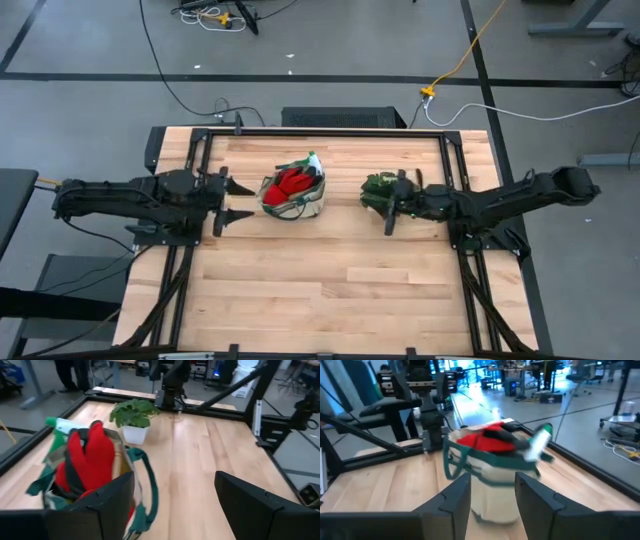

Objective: Pick & Place Garden tools in Gardening bag
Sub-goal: Return to Home Position

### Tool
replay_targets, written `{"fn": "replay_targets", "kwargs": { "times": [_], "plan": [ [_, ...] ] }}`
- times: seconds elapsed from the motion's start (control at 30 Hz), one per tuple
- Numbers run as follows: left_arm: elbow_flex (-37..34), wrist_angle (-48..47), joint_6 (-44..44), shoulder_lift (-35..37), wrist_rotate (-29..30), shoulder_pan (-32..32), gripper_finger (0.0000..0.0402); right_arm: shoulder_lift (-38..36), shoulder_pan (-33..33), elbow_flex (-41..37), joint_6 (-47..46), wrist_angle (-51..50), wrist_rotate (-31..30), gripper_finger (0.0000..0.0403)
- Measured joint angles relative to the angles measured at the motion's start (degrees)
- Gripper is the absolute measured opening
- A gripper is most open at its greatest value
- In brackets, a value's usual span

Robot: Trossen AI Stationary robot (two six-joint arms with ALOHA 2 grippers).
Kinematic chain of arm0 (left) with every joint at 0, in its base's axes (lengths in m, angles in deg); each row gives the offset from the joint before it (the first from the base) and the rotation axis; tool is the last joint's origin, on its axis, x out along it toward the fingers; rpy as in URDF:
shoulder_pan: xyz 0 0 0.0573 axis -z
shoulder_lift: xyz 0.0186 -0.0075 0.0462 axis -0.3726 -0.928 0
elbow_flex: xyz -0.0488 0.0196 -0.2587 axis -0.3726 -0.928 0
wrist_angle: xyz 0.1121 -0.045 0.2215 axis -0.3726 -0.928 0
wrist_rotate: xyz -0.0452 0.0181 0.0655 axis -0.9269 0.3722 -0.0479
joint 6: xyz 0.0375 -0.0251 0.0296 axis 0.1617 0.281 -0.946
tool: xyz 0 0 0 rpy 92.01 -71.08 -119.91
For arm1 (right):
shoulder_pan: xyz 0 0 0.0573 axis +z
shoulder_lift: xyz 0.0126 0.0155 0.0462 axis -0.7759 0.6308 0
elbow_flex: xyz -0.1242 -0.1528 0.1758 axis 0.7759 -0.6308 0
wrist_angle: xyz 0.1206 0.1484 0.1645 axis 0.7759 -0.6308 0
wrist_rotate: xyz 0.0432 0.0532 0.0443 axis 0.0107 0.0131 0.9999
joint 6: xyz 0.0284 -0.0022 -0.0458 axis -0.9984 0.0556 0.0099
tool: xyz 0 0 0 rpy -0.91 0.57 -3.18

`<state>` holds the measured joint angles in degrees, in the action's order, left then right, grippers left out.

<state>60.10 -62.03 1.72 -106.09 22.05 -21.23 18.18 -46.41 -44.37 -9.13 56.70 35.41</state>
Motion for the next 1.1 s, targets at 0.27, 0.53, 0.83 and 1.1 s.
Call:
{"fn": "replay_targets", "kwargs": {
  "times": [0.27,0.53,0.83,1.1],
  "plan": [
    [-5.4,0.6,0.5,3.4,-0.2,0.0,0.0280,-7.4,0.0,-10.2,-2.4,6.4,0.2,0.0155],
    [-12.2,6.5,1.9,4.1,-1.0,0.0,0.0280,-10.6,0.0,-15.8,-2.7,8.6,1.6,0.0155],
    [-18.1,11.1,3.6,4.1,0.3,0.0,0.0280,-10.8,0.0,-19.5,-4.0,8.5,1.7,0.0155],
    [-21.5,12.1,4.7,4.0,-0.1,0.0,0.0280,-10.8,0.0,-23.1,-4.2,8.5,1.7,0.0155]
  ]
}}
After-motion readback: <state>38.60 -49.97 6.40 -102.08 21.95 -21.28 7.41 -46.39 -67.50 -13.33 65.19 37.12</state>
